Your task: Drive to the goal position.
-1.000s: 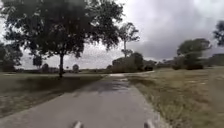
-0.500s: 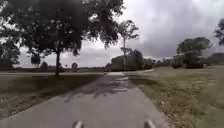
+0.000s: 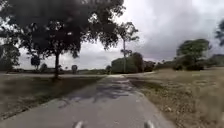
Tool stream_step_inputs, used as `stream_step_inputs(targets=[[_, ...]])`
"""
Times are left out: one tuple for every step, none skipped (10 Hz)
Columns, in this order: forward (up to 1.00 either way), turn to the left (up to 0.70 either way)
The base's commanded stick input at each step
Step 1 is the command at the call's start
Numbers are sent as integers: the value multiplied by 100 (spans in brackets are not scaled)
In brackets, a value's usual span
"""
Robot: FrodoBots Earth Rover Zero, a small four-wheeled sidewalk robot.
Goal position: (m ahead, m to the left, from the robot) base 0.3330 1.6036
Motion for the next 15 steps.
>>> stream_step_inputs(targets=[[85,0],[85,0],[85,0],[85,0],[85,0],[85,0],[85,0],[85,0],[85,0],[85,0],[85,0],[85,0],[85,0],[85,0],[85,0]])
